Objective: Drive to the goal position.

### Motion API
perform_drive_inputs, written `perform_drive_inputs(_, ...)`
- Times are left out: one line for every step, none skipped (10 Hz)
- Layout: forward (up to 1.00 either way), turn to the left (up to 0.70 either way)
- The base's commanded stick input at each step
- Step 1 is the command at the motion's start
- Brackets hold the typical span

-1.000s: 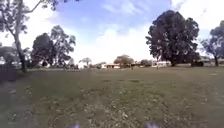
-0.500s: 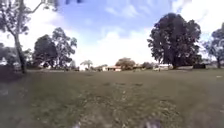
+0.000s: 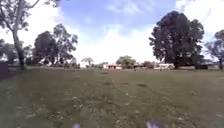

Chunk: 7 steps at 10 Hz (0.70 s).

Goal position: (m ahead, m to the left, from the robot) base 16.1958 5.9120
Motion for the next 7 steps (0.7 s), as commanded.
perform_drive_inputs(0.70,0.00)
perform_drive_inputs(0.70,0.00)
perform_drive_inputs(0.70,0.00)
perform_drive_inputs(0.70,0.00)
perform_drive_inputs(0.70,0.00)
perform_drive_inputs(0.70,0.00)
perform_drive_inputs(0.70,0.00)
